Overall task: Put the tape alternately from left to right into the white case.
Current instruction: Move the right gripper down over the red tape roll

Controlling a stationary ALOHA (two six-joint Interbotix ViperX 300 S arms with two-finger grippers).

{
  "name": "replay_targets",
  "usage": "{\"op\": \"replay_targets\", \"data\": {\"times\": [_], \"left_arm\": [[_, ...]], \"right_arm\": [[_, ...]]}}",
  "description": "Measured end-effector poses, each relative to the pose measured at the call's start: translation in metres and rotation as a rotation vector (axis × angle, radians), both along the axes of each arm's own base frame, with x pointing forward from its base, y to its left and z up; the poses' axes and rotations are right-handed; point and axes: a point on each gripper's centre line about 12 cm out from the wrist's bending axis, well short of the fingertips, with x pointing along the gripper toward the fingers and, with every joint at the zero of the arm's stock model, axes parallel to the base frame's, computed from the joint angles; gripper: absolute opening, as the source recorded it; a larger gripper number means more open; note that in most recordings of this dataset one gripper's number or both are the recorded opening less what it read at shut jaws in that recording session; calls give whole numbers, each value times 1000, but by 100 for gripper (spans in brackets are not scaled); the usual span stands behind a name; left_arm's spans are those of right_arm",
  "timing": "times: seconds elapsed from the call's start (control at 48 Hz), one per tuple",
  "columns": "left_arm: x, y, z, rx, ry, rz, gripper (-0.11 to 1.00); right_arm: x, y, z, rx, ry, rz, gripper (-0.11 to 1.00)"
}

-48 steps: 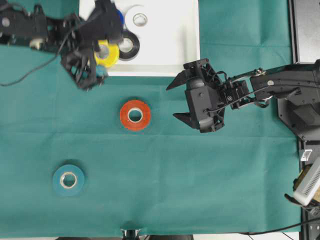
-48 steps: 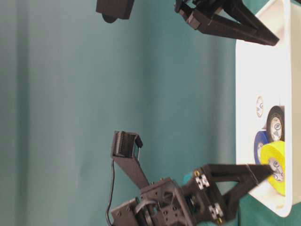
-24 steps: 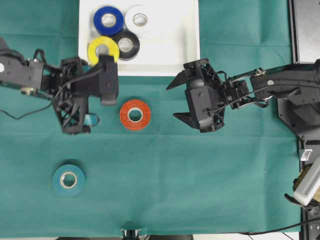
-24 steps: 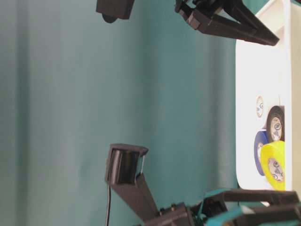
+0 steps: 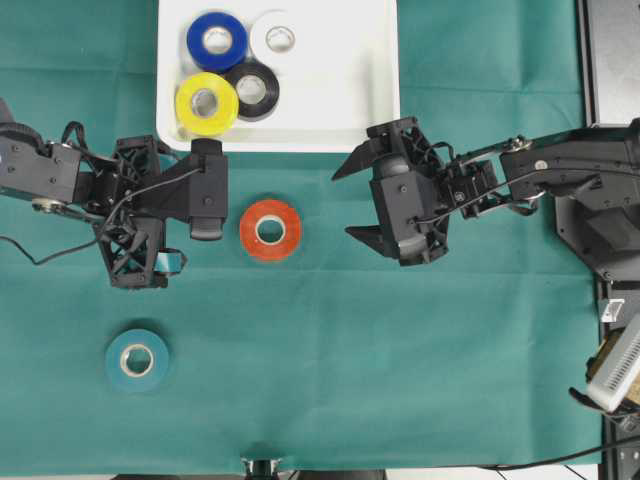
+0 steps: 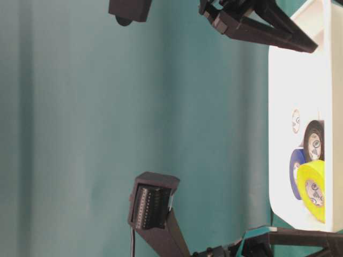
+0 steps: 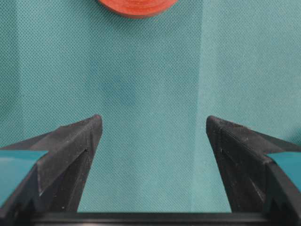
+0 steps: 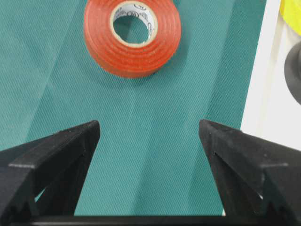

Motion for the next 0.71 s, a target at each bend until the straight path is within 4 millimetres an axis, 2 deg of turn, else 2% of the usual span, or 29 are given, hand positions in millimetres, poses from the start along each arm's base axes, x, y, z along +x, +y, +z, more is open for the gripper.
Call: {"op": "replay_targets", "data": {"times": [0.271,0.709], "left_arm": [[0,0,0,1,-2,-1,100],[0,0,0,0,0,0,100]], "right_arm": [[7,12,-9,12,4,42,80],[46,32,-19,9,15,82,80]]}}
